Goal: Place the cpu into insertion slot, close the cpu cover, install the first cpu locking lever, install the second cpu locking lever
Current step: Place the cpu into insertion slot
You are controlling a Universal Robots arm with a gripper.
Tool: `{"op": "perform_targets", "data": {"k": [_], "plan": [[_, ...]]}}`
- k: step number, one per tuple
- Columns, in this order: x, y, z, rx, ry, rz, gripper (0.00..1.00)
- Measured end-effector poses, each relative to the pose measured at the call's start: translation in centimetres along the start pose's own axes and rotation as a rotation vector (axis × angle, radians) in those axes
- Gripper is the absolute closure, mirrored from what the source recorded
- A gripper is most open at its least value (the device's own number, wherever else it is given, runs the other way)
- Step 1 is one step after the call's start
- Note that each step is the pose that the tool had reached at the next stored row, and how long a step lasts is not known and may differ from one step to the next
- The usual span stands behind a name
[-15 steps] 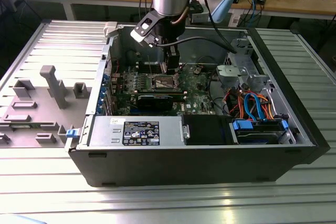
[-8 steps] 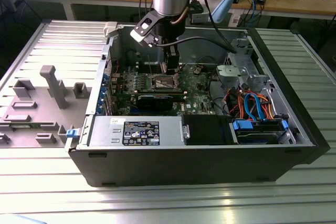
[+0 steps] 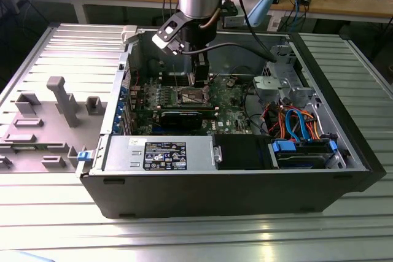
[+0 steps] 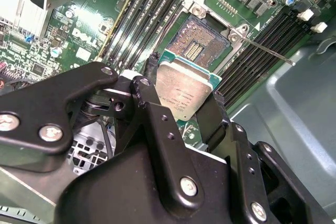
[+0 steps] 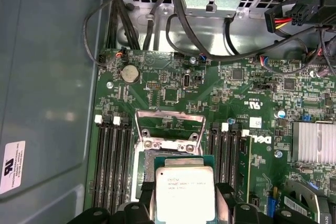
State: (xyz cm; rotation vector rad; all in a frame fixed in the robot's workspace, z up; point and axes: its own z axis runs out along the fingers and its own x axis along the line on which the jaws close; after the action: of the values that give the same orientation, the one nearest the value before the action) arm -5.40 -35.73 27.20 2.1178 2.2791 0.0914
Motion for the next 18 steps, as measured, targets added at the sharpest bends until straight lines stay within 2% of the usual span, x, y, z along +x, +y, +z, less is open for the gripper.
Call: {"op": "perform_targets", "data": {"k": [18], "plan": [[0.00,0.00,0.01,-0.0007,-0.0023,0.036,0.45]]}}
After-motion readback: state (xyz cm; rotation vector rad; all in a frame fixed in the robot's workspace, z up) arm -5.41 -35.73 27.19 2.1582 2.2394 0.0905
